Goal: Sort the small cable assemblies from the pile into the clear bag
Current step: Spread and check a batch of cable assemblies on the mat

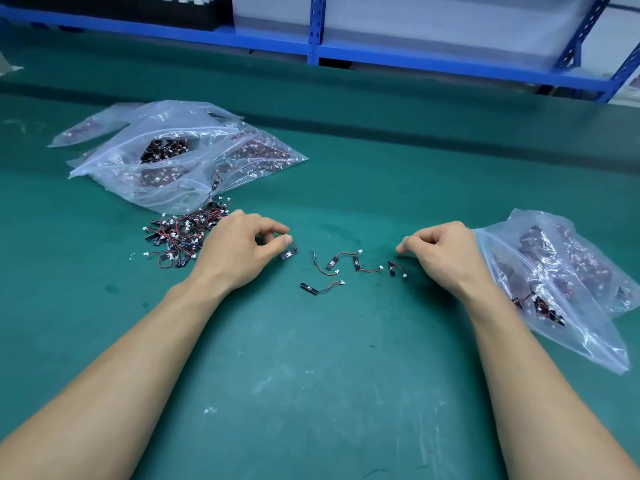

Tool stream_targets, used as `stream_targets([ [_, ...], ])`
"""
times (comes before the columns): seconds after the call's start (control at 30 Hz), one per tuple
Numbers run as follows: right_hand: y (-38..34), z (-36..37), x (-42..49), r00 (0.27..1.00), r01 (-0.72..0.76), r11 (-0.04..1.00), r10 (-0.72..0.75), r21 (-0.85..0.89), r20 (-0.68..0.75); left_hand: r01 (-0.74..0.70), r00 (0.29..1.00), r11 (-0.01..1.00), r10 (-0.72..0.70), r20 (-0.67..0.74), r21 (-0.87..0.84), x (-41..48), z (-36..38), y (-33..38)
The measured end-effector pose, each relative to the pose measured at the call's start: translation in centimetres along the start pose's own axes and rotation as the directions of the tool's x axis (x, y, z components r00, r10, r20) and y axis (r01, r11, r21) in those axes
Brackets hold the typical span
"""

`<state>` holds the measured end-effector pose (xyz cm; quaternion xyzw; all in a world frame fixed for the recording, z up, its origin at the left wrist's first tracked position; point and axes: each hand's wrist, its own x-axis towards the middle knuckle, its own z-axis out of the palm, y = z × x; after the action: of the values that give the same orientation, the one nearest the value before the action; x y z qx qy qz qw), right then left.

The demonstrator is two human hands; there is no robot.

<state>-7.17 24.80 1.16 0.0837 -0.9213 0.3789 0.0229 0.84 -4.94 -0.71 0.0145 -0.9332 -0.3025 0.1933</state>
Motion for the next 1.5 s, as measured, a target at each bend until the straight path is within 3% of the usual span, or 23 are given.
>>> stream_targets([
  [0.2, 0.2, 0.0, 0.0, 0.992, 0.009, 1.000, -0.008, 0.013, -0.126, -0.129, 0.990, 0.991, 0.127, -0.053, -0.040, -0.4, -0.7, 0.8],
  [0.33, 0.4, 0.2, 0.0, 0.988, 0.029, 0.999, -0.026, 0.018, -0.151, -0.283, 0.951, 0.958, 0.287, 0.117, -0.048, -1.1, -0.4, 2.1],
  [0.4, 0.4, 0.3, 0.0, 0.988, 0.041, 0.999, -0.039, 0.006, -0.151, -0.269, 0.943, 0.963, 0.259, 0.209, 0.018, -1.3, 0.0, 2.5],
  [0.53, 0.4, 0.7, -0.1, 0.988, 0.061, 0.998, -0.065, -0.033, -0.140, -0.226, 0.954, 0.968, 0.196, 0.228, 0.112, -1.3, 0.1, 2.5],
  [0.83, 0.0, 1.2, -0.4, 0.988, 0.093, 0.992, -0.102, -0.080, -0.119, -0.260, 0.884, 0.965, 0.252, 0.393, -0.033, -1.6, -2.0, 1.8],
  [0.93, 0.0, 1.3, -0.5, 0.986, 0.096, 0.993, -0.104, -0.069, -0.129, -0.290, 0.909, 0.955, 0.293, 0.296, -0.055, -1.5, -2.6, 1.5],
  [1.03, -0.1, 1.2, -0.6, 0.984, 0.097, 0.994, -0.104, -0.054, -0.142, -0.215, 0.973, 0.975, 0.219, -0.079, 0.049, -0.9, -3.3, 0.6],
  [1.1, -0.3, 1.2, -0.6, 0.982, 0.099, 0.994, -0.104, -0.044, -0.156, -0.071, 0.975, 0.981, 0.107, -0.193, 0.182, 0.0, -3.6, -0.5],
  [1.17, -0.4, 1.2, -0.6, 0.981, 0.099, 0.995, -0.103, -0.035, -0.167, 0.040, 0.993, 0.925, 0.004, -0.115, 0.379, 0.9, -3.6, -1.5],
  [1.27, -0.3, 1.3, -0.6, 0.979, 0.105, 0.994, -0.108, -0.027, -0.171, 0.051, 0.998, 0.824, -0.066, 0.006, 0.564, 2.1, -3.3, -2.5],
  [1.5, -0.2, 1.5, -0.5, 0.978, 0.109, 0.994, -0.110, -0.019, -0.178, 0.035, 0.999, 0.905, -0.039, 0.000, 0.425, 3.0, -3.6, -3.2],
])
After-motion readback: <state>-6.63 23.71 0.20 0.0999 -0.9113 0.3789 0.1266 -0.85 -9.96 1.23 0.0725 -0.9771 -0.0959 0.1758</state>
